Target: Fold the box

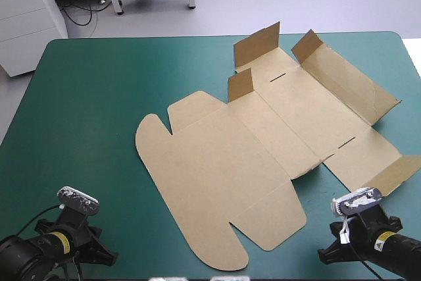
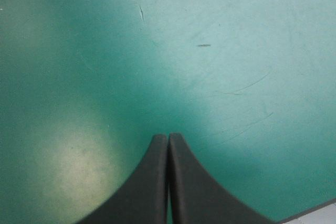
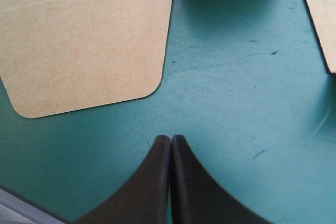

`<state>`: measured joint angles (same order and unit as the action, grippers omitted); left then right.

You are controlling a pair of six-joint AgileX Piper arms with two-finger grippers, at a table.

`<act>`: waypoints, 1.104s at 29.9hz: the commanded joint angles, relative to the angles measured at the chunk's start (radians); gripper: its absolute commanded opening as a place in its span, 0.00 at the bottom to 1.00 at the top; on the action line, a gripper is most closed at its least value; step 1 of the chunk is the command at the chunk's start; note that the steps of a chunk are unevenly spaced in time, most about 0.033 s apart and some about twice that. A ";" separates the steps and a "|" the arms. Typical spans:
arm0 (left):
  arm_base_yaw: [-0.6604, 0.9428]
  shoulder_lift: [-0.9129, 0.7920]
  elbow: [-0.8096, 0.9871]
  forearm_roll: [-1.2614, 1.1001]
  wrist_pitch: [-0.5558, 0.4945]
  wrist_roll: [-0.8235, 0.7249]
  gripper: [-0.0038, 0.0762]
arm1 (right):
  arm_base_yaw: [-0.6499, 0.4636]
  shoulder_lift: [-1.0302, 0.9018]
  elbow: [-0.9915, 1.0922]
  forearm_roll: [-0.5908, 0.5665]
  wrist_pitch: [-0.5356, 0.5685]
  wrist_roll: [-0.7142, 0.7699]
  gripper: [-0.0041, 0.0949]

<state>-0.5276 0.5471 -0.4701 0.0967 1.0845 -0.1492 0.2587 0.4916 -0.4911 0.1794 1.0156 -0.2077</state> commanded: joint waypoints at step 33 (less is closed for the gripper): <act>-0.004 0.007 -0.023 0.006 -0.030 -0.004 0.01 | 0.002 0.004 -0.178 0.062 -0.135 0.549 0.85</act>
<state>-0.5276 0.5471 -0.4701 0.0967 1.0845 -0.1492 0.2587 0.4916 -0.6331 0.2233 0.9877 0.1707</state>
